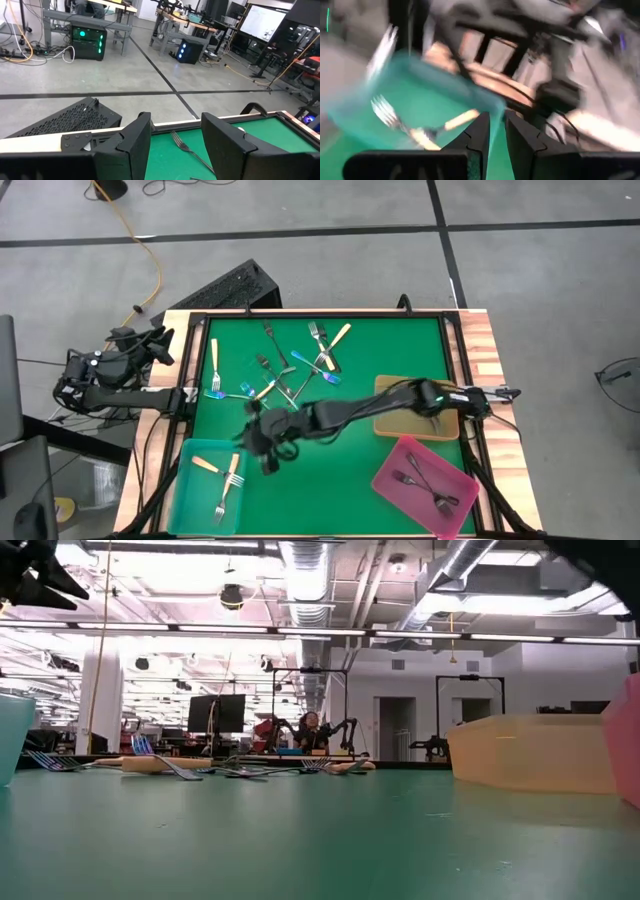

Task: Sort silverware by color (type)
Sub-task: Put the yellow fork into the blue bin

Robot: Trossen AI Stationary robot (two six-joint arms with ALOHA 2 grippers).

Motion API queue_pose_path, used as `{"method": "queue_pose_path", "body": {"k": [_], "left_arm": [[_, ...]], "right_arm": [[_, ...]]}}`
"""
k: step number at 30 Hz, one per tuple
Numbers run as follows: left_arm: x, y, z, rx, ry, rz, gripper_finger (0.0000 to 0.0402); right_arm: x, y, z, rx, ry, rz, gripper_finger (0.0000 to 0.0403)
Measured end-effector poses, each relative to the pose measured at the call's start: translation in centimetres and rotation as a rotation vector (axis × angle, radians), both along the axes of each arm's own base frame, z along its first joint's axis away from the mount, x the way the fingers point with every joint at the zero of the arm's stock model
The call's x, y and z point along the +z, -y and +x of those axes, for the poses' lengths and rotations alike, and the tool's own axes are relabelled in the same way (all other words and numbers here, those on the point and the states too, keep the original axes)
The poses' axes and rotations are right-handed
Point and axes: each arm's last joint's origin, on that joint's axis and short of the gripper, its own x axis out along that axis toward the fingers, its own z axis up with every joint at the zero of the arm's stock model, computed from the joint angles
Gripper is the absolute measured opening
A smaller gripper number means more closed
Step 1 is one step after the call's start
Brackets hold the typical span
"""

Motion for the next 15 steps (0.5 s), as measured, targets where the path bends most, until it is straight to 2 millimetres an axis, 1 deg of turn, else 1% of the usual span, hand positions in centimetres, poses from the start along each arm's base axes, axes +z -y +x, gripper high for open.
{"method": "queue_pose_path", "body": {"k": [2,3,5,7,11,13,15], "left_arm": [[0.0,0.0,0.0,-0.001,0.0,0.0,0.0158],[0.0,0.0,0.0,-0.001,0.0,0.0,0.0158],[0.0,0.0,0.0,-0.001,0.0,0.0,0.0158],[0.0,0.0,0.0,-0.001,0.0,0.0,0.0158],[0.0,0.0,0.0,-0.001,0.0,-0.001,0.0158],[0.0,0.0,0.0,-0.002,0.0,-0.001,0.0158],[0.0,0.0,0.0,-0.002,0.0,-0.001,0.0158]], "right_arm": [[2.1,0.6,-1.9,-0.077,-0.12,0.185,0.0083],[2.3,0.9,-2.5,-0.083,-0.193,0.265,0.0083],[2.0,1.1,-3.3,-0.072,-0.313,0.359,0.0083],[1.5,1.0,-3.7,-0.064,-0.387,0.376,0.0083],[1.8,0.3,-3.4,-0.041,-0.332,0.388,0.0083],[0.7,-0.4,-2.5,-0.028,-0.309,0.394,0.0083],[-1.6,-0.9,-1.2,-0.027,-0.304,0.408,0.0083]]}}
